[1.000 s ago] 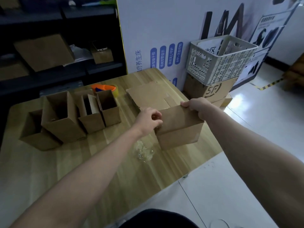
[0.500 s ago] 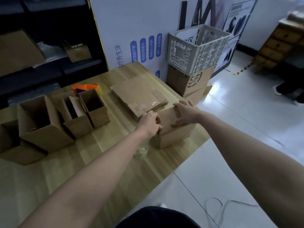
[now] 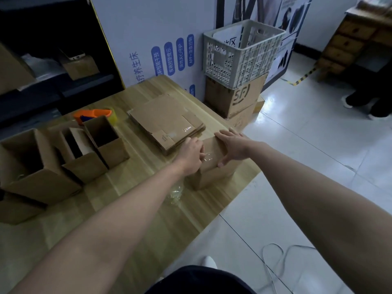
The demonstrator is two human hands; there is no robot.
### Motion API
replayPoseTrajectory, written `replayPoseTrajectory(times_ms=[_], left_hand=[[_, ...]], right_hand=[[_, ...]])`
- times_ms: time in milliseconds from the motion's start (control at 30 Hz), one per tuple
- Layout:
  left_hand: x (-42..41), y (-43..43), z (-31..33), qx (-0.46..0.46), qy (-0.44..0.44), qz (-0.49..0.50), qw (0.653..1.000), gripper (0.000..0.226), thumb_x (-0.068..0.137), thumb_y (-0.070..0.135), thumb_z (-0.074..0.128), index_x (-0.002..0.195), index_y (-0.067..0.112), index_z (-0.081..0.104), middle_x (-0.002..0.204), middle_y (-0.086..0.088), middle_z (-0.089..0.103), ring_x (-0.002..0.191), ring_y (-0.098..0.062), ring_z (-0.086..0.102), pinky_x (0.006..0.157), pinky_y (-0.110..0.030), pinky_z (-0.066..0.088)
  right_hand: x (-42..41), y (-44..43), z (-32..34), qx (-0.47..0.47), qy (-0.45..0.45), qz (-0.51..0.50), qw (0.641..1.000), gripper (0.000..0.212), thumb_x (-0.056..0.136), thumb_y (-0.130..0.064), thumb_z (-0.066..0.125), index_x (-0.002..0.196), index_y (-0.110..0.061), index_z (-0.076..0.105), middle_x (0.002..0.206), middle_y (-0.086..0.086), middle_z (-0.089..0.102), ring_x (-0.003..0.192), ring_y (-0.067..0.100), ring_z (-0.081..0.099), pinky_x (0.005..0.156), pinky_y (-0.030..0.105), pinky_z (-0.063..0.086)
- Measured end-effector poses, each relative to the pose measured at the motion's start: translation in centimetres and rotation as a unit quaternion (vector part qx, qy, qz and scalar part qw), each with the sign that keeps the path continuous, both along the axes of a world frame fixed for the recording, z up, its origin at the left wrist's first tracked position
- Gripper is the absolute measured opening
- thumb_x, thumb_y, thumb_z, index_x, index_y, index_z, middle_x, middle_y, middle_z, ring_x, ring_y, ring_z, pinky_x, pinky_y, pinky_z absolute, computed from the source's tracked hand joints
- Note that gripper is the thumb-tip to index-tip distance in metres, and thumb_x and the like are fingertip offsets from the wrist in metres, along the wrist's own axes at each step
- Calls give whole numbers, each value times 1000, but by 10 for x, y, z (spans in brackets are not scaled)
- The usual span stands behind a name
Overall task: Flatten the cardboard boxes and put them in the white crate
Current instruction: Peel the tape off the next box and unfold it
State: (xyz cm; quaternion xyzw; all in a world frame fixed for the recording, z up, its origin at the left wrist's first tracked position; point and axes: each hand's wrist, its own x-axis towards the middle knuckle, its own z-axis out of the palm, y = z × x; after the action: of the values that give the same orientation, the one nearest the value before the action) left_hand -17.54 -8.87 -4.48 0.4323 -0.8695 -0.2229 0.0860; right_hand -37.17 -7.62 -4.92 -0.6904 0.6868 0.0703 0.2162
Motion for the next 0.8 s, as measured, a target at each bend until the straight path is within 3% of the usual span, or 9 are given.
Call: replayPoseTrajectory(times_ms=[133, 233, 333, 400, 467, 567, 633, 700, 800], left_hand=[[6, 1, 0, 114, 103, 54, 987, 9, 91, 3, 52, 88, 12, 51, 103, -13, 51, 94, -30, 54, 87, -40, 48], [-1, -4, 8, 181, 126, 57, 974, 23, 85, 14, 66, 103, 16, 51, 94, -7, 57, 92, -23, 57, 86, -36, 48], [-10, -4, 14, 138, 56, 54, 987, 8, 84, 15, 67, 89, 18, 61, 91, -4, 62, 94, -22, 57, 89, -33, 46], [-8, -2, 14, 197, 105, 45, 974, 11, 86, 6, 63, 79, 14, 61, 80, -2, 60, 82, -19, 56, 78, -28, 46], [2, -1, 15, 294, 228, 50, 927, 19, 90, -3, 55, 76, 11, 55, 71, -2, 50, 71, -14, 46, 64, -23, 39], [18, -3, 13, 371, 371, 125, 842, 29, 95, -1, 45, 72, 17, 44, 70, 1, 39, 62, -9, 37, 62, -23, 31], [25, -5, 7, 419, 426, 196, 778, 31, 97, -1, 41, 72, 17, 41, 71, -1, 41, 57, -10, 43, 60, -24, 34], [29, -3, 4, 474, 479, 248, 696, 29, 98, 0, 37, 74, 14, 42, 77, -8, 49, 64, -18, 50, 62, -30, 44], [28, -1, 0, 498, 518, 305, 625, 27, 99, -1, 32, 76, 8, 41, 73, -12, 51, 66, -23, 52, 62, -35, 50]], right_hand=[[1, -6, 1, 17, -12, -1, 1000, 117, 60, -62, 76, 151, -32, 8, 159, -6, 8, 146, 27, -7, 113, 57, 5], [3, -10, 2, 24, -1, 6, 1000, 118, 59, -63, 76, 151, -30, 10, 158, -4, 10, 146, 28, -5, 114, 57, 6], [5, -11, 5, 29, 5, 3, 1000, 116, 60, -60, 77, 150, -29, 11, 157, -3, 13, 145, 28, 0, 115, 56, 10], [5, -9, 6, 29, 2, 0, 1000, 115, 61, -59, 77, 151, -29, 11, 157, -3, 13, 146, 28, -1, 115, 56, 9], [5, -8, 8, 29, -5, -6, 1000, 114, 63, -57, 78, 151, -29, 10, 158, -3, 11, 146, 28, -3, 115, 57, 8], [7, -9, 11, 38, -15, -21, 999, 114, 63, -54, 79, 151, -28, 11, 158, -4, 12, 146, 28, -3, 115, 58, 8], [9, -10, 12, 42, -14, -20, 999, 115, 62, -54, 79, 151, -28, 11, 157, -3, 13, 146, 28, -1, 115, 59, 10], [9, -10, 15, 46, -6, -20, 999, 116, 62, -55, 79, 151, -28, 11, 157, -2, 14, 145, 30, 1, 114, 59, 12], [17, -11, 21, 57, 49, 10, 997, 120, 60, -58, 79, 150, -33, 4, 158, -2, 10, 145, 32, 0, 113, 62, 12]])
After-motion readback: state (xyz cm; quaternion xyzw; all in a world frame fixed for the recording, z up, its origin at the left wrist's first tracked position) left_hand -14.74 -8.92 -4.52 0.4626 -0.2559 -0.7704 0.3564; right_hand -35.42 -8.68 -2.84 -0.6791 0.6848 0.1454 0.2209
